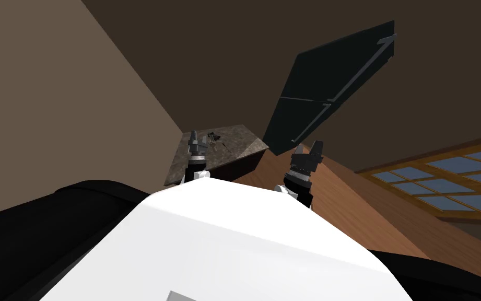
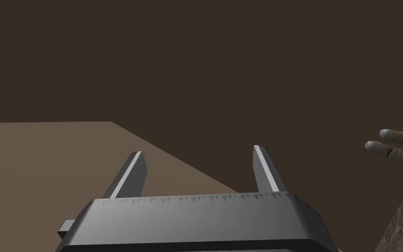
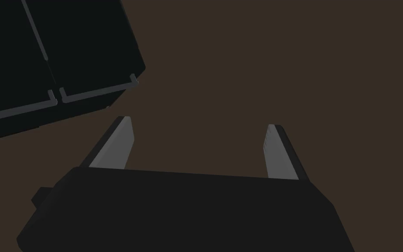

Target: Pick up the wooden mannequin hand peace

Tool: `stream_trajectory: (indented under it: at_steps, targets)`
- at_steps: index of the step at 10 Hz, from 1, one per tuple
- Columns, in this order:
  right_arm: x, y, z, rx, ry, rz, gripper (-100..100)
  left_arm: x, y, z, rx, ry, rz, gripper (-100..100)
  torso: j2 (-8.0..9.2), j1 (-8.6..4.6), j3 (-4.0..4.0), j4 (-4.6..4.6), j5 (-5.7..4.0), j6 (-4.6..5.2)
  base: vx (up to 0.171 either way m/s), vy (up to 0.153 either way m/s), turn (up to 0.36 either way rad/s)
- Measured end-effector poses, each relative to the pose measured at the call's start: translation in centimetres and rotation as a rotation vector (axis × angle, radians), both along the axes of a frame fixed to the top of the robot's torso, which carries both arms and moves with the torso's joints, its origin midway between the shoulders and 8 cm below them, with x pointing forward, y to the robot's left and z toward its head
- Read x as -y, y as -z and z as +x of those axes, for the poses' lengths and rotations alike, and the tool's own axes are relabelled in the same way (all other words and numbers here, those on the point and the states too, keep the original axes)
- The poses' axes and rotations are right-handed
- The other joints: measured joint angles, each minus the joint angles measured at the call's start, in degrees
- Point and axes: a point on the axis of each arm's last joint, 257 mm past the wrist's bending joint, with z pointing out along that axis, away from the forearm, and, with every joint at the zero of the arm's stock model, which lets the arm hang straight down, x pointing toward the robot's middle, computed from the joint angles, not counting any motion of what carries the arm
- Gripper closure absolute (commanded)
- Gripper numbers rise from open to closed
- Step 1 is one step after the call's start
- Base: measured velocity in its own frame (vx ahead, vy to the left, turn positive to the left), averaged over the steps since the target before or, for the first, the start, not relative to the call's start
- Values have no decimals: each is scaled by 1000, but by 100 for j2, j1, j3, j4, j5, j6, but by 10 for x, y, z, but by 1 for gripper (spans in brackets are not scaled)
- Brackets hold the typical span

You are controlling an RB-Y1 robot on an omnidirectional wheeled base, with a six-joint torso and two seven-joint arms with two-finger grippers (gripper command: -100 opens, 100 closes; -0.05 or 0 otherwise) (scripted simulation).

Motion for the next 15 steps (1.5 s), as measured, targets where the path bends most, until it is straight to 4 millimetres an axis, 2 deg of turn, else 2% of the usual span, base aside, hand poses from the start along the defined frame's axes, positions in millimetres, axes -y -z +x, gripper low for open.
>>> stream_trajectory:
  at_steps: [2, 5, 9, 15]
  targets:
    - [0, 0, 0, 0, 0, 0, 0, 3, 3, 8, -28, 26, 33, -100, 3, 4, 2, 1, 1, -1, -18, 4, 107]
    - [0, 0, 0, 0, 0, 0, 0, 3, 16, 36, -96, 63, 70, -100, 8, 6, 4, 2, 2, -1, -27, 7, 142]
    - [0, 0, 0, 0, 0, 0, 0, -1, 28, 62, -168, 76, 75, -100, 6, 2, 3, 1, 1, -1, -20, 5, 118]
    - [0, 0, 0, 0, 0, 0, 0, -16, 42, 105, -270, 79, 56, -100, 9, 6, 5, 2, 1, -2, -25, 9, 147]
